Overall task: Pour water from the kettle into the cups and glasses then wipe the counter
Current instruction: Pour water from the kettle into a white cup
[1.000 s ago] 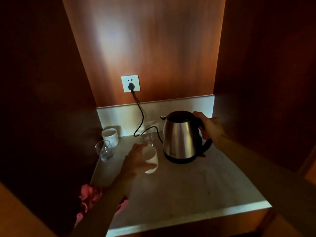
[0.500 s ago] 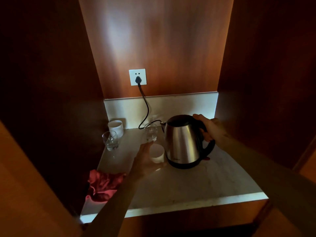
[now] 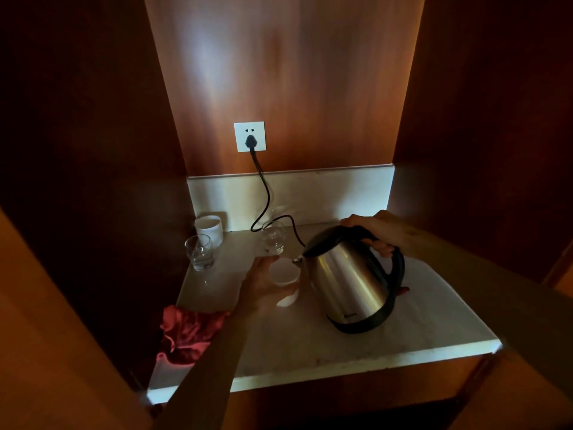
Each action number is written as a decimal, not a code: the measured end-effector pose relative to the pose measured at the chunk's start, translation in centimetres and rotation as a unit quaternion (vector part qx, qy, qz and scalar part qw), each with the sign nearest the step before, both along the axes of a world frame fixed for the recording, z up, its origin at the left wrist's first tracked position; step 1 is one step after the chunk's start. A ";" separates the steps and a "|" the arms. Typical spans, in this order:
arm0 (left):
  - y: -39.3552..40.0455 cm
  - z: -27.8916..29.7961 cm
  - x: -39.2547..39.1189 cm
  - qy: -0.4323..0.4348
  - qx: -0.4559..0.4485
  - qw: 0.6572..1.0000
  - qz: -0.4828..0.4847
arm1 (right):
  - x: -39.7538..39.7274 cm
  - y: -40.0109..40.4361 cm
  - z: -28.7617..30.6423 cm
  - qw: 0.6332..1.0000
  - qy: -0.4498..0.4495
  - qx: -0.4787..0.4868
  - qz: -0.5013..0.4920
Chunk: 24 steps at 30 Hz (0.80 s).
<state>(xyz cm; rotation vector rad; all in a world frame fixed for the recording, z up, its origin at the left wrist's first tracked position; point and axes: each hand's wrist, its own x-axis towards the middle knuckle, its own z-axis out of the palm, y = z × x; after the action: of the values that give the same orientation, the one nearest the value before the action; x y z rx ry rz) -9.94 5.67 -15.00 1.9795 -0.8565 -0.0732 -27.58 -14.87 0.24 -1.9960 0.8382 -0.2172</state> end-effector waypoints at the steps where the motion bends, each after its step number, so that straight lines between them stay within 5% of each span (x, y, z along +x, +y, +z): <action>1: 0.0 0.1 0.2 0.001 0.008 1.000 -0.002 | 0.0 0.1 0.2 1.000 0.003 0.001 0.003; 24: 0.1 0.5 0.6 -0.017 0.042 0.999 -0.011 | 2.6 1.4 3.0 0.985 0.137 -0.093 0.051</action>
<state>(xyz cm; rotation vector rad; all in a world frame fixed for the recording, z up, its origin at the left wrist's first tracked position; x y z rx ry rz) -9.30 5.79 -14.46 2.0551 -0.9099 -0.0907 -25.03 -13.51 3.24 -2.2718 0.9123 0.0429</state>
